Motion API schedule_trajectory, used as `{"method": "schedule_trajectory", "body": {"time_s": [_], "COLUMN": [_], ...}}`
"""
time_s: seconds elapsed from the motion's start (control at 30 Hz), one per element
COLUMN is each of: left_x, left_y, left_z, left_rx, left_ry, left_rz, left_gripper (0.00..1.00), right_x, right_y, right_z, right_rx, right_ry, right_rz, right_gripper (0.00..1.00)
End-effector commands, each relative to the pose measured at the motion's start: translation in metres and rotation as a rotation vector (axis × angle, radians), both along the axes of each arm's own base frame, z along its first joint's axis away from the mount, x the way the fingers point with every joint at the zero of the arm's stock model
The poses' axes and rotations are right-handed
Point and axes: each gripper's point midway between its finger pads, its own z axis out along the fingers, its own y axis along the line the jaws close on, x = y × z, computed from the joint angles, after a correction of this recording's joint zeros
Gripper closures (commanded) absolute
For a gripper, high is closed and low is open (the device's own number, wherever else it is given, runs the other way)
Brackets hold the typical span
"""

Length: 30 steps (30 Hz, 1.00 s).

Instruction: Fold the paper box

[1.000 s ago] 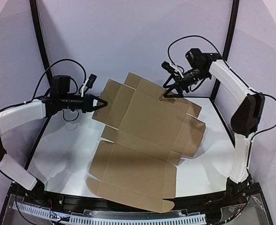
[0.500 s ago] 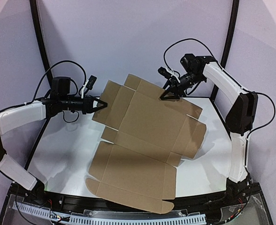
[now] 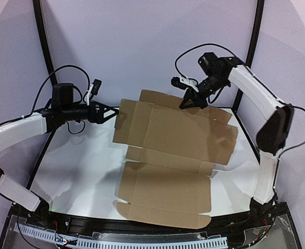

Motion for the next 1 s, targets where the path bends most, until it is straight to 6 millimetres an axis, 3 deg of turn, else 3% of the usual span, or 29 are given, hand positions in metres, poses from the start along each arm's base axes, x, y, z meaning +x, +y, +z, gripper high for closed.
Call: {"method": "schedule_trajectory", "body": {"time_s": [0.0,0.17,0.27,0.47,0.63,0.73,0.83,0.97], "left_x": [0.004,0.002,0.000,-0.005,-0.001,-0.002,-0.007,-0.016], "left_y": [0.021,0.040,0.042,0.028,0.022,0.015,-0.003,-0.030], "left_z": [0.025,0.041,0.049,0.052,0.039,0.031,0.023,0.023], "left_rx": [-0.028,-0.083,-0.152,-0.242,-0.240,-0.243,-0.237,-0.212], "left_ry": [-0.034,0.002,0.068,0.160,0.210,0.247,0.274,0.281], "left_rz": [0.165,0.299,0.327,0.251,0.238,0.212,0.160,0.073], "left_gripper": [0.01,0.01,0.01,0.01,0.01,0.01,0.01,0.01], "right_x": [0.008,0.032,0.035,0.030,0.029,0.024,0.015,0.011], "right_y": [-0.015,-0.014,-0.008,0.015,0.022,0.029,0.035,0.040], "right_z": [0.050,0.050,0.046,0.009,-0.005,-0.018,-0.034,-0.037], "right_rx": [-0.087,-0.143,-0.103,-0.054,-0.023,-0.017,-0.012,-0.054], "right_ry": [-0.334,-0.584,-0.684,-0.784,-0.995,-1.005,-0.982,-0.974], "right_rz": [-0.156,-0.409,-0.510,-0.537,-0.537,-0.537,-0.541,-0.545], "right_gripper": [1.00,1.00,1.00,1.00,1.00,1.00,1.00,1.00]}}
